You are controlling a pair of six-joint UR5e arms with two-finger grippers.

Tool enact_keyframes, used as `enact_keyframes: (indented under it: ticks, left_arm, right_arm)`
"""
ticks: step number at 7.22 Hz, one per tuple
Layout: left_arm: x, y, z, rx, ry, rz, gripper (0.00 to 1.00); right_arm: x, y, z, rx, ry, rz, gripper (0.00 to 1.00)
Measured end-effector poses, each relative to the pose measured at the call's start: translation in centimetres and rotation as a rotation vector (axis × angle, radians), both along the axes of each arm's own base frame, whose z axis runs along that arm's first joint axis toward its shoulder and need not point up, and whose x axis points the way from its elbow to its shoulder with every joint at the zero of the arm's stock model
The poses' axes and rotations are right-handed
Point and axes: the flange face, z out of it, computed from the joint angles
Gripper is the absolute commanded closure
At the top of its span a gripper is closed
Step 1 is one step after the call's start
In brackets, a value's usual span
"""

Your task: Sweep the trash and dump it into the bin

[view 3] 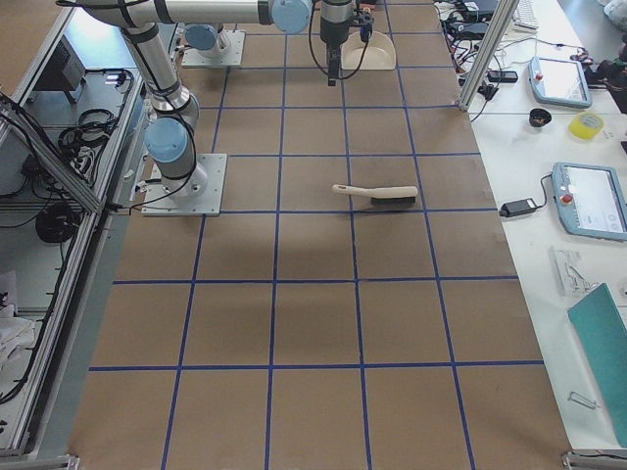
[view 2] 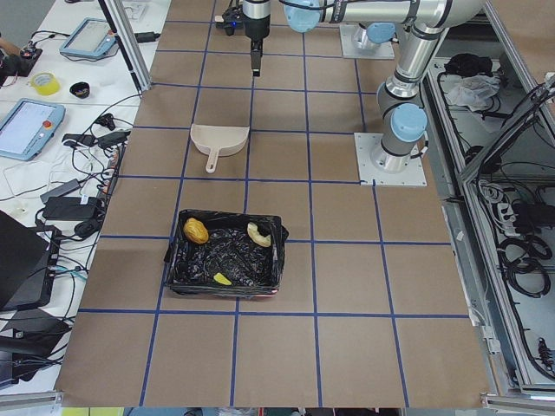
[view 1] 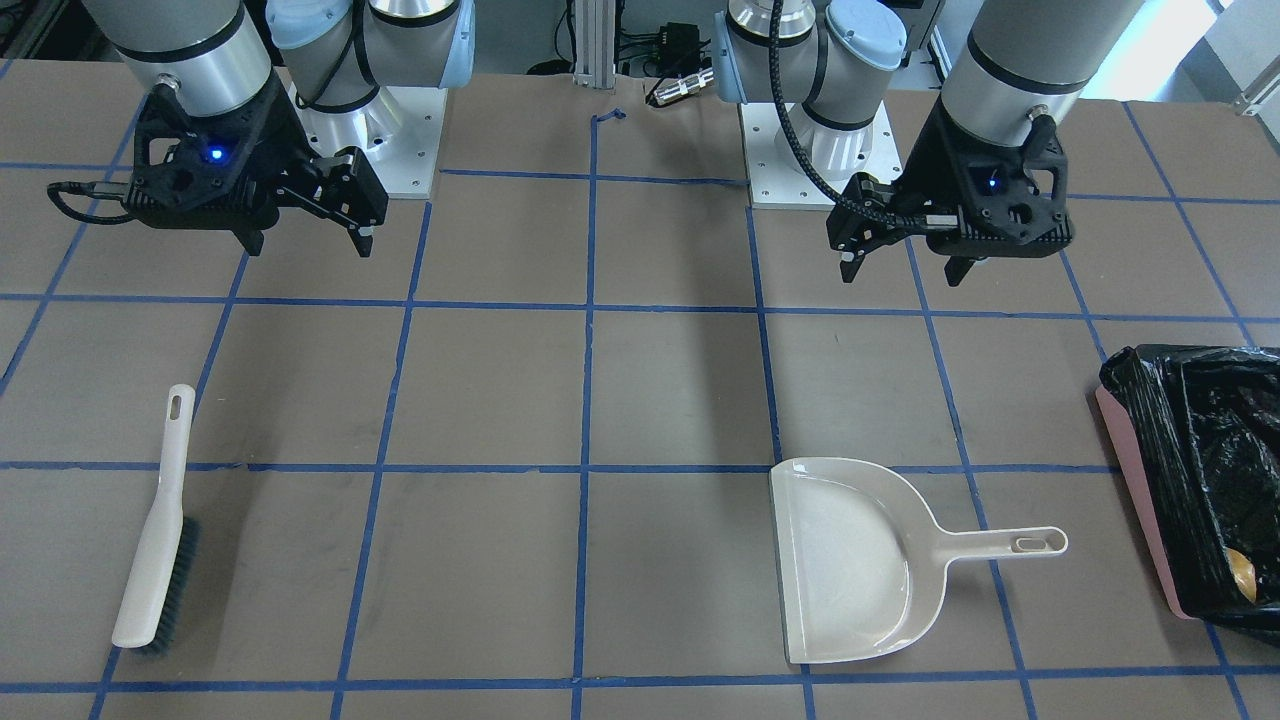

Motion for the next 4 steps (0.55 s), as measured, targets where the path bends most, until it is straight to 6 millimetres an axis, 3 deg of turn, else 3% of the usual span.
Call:
enact_keyframes:
  ticks: [4]
  left_arm:
    - [-1.8,0.2,-2.2,-0.065,0.005,-0.063,0.0]
  right_arm:
    - [0.0,0.6,0.9,-0.016,-0.001,0.0,0.0]
